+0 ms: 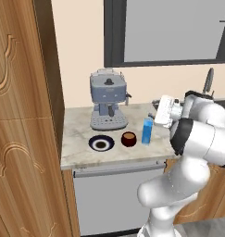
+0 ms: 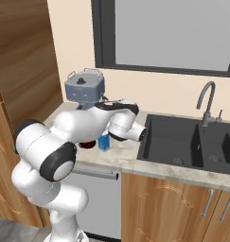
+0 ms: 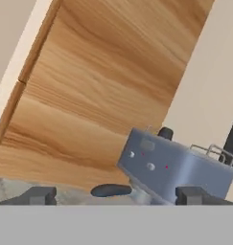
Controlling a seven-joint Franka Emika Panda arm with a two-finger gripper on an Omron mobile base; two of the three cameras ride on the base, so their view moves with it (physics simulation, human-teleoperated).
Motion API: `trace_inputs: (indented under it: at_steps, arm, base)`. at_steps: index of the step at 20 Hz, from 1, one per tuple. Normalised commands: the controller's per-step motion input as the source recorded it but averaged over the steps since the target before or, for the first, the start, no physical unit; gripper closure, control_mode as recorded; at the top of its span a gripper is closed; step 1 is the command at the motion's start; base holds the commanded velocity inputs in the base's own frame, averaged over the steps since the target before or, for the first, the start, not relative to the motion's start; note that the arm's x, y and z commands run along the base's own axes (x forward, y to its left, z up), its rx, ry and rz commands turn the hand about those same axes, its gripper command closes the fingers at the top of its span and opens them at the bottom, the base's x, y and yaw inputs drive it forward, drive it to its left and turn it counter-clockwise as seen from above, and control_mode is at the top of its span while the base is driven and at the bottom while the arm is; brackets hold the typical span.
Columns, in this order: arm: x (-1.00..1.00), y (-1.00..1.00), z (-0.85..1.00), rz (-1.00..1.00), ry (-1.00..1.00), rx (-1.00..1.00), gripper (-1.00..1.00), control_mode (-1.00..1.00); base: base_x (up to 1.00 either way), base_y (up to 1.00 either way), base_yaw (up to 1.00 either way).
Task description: Take a sugar cube from the saucer and place it inside the coffee. Then, grab milk from the fridge and place it next to the coffee on the counter to sweeten the coffee.
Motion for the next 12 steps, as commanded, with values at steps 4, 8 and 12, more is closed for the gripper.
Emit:
trace_inputs:
  at_steps: [4,8,12]
  arm:
    - [-0.90,0.72,0.90,0.00,-0.79,-0.34,-1.00,-1.00]
    - [-0.99,0.76,0.66,0.04,-0.88,-0.39,-1.00,-1.00]
    - [-1.00,0.85,0.58,0.05,-0.90,-0.41,-1.00,-1.00]
  base:
    - [0.00,0.00,0.00]
    - [0.00,0.00,0.00]
    - [0.00,0.00,0.00]
